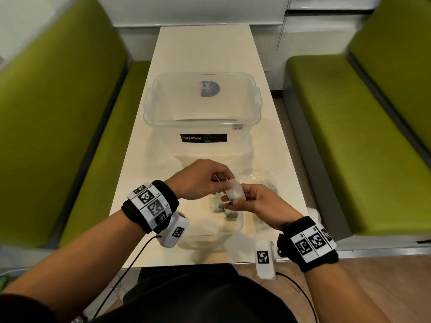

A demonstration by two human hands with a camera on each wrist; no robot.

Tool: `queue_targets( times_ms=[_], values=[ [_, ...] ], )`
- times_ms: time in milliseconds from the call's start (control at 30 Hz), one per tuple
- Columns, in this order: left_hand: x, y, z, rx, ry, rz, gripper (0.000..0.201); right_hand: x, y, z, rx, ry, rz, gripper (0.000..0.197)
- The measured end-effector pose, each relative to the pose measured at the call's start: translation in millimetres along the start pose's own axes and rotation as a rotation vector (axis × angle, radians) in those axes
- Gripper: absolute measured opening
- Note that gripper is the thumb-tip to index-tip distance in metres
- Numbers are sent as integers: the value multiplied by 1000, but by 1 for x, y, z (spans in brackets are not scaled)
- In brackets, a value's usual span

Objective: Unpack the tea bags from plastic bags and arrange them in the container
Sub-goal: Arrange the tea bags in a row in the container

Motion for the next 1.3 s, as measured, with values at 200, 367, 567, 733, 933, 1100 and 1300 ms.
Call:
queue_targets(
  times_ms=[200, 367, 567, 733, 933, 1100, 1300],
  values=[
    [-12, -10, 5, -53, 7, -149, 8, -2, 0, -1, -146, -70, 22, 24],
    [-24, -13, 8, -78, 15, -206, 5, 1, 1, -1, -243, -126, 73, 22],
    [-20, -13, 8, -55, -7, -322, 7, -7, -2, -6, -271, -88, 148, 26],
    [10, -7, 8, 82, -125, -430, 7, -25, -18, -9, -447, 33, 292, 27],
    [31, 19, 5, 264, -224, -477, 5, -36, -18, -9, -532, 132, 498, 37],
    [35, 36, -3, 303, -208, -489, 5, -37, -25, -9, -697, 115, 471, 26],
    [40, 44, -9, 270, -176, -498, 4, -45, -41, -13, -1035, 137, 638, 65]
  ],
)
Point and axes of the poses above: each hand's wrist, its own z-axis away from the middle knuckle, its own y-axis out of the palm, x = y × z, the point moved 2 cm from there along -z, towards the middle knuckle, and after that the axes turned 14 degrees about y, right-handed, at the moved point
